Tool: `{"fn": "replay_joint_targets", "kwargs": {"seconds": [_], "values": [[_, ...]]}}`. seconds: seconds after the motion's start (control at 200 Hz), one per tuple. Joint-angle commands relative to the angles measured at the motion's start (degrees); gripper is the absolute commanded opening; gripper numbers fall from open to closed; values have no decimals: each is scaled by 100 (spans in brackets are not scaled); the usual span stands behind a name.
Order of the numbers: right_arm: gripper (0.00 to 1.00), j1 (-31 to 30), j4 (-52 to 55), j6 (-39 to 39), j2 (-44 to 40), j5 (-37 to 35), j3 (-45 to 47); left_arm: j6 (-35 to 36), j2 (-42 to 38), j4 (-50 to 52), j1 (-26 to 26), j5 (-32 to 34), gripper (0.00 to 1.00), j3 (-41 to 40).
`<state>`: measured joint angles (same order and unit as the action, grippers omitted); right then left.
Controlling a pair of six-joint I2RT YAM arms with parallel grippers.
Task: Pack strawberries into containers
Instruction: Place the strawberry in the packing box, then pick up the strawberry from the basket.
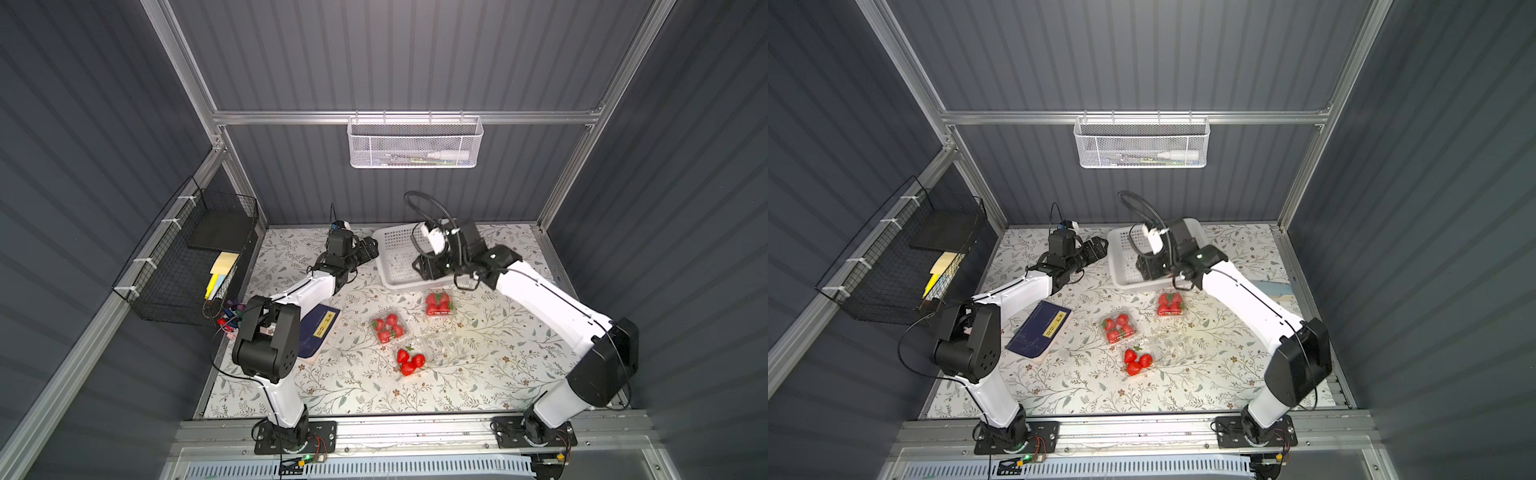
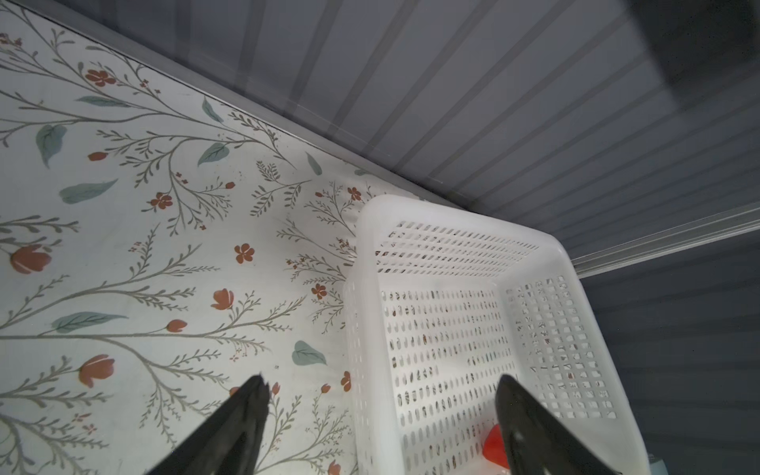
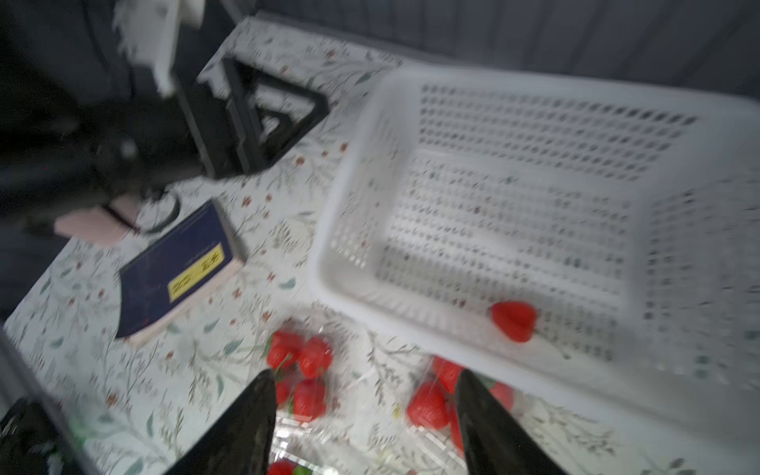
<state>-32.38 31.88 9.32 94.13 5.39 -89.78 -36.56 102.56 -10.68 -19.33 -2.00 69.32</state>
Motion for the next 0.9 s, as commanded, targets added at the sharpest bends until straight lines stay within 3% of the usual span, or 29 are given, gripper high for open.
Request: {"fn": "replay_joint_targets", "kwargs": {"seconds": [0.0, 0.185, 0.43, 0.896], "values": [[71, 487, 1055, -60, 968, -405, -761, 153, 9, -132, 4, 112, 88, 77], [72, 827, 1597, 27, 2463, -574, -1945, 174, -40, -198, 8, 126, 89, -63], [74, 861, 2206, -76, 3695, -620, -2907, 227, 7, -198, 8, 95, 89, -76], [64, 918, 2940, 122, 4393, -430, -3029, 292, 200, -291, 8, -59, 90, -63]]}}
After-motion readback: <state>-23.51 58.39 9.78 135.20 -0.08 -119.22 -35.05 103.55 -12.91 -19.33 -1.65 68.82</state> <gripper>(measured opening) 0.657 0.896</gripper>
